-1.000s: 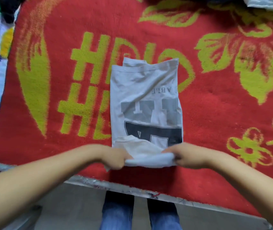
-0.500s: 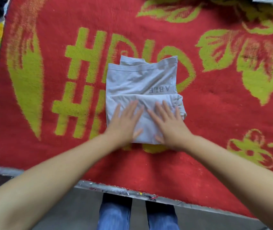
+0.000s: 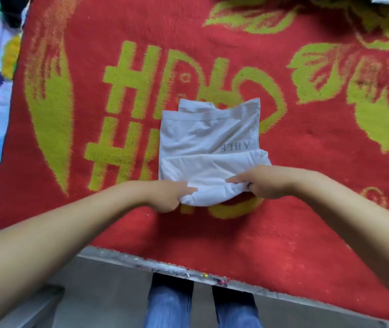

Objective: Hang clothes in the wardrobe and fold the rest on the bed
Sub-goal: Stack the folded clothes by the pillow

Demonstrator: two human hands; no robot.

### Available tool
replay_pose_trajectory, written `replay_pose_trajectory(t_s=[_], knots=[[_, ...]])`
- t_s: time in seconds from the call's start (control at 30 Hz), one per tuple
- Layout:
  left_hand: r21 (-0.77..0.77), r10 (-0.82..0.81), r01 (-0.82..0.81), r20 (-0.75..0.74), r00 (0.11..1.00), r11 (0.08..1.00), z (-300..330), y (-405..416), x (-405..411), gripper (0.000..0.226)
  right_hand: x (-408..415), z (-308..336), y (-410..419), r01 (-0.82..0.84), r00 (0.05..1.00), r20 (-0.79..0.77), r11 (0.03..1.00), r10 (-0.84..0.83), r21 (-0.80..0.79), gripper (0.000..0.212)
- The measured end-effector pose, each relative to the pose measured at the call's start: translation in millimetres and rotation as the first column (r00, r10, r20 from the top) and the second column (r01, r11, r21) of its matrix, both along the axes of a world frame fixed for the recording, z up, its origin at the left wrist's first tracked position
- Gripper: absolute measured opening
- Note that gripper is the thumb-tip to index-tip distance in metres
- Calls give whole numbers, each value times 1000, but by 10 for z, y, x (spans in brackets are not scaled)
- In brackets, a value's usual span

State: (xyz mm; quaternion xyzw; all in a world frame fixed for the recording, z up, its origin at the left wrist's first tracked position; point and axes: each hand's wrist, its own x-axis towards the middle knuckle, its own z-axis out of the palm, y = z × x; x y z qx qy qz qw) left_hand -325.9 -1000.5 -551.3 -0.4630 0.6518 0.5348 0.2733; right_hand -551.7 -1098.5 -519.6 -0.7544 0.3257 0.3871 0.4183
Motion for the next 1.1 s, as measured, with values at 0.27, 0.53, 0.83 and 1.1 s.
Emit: replay_pose_trajectory(t_s=[0.27, 0.53, 0.83, 1.1], knots=[[-48, 450, -455, -94, 888, 889, 422, -1431, 690, 24, 247, 257, -1293, 126, 988, 107, 984, -112, -130, 19], [-813, 533, -235, 106, 839, 532, -234, -1638, 340, 55, 714, -416, -1283, 317, 941, 313, 665, -131, -676, 50], [-803, 610, -244, 178, 772, 543, -1022, -878, 215, 65, 117, -1111, -624, 250, 967, 156, 645, -200, -722, 55], [-867, 438, -155, 80, 895, 474, -649, -529, 333, 71, 30, -785, -500, 214, 969, 247, 618, -34, -756, 71]])
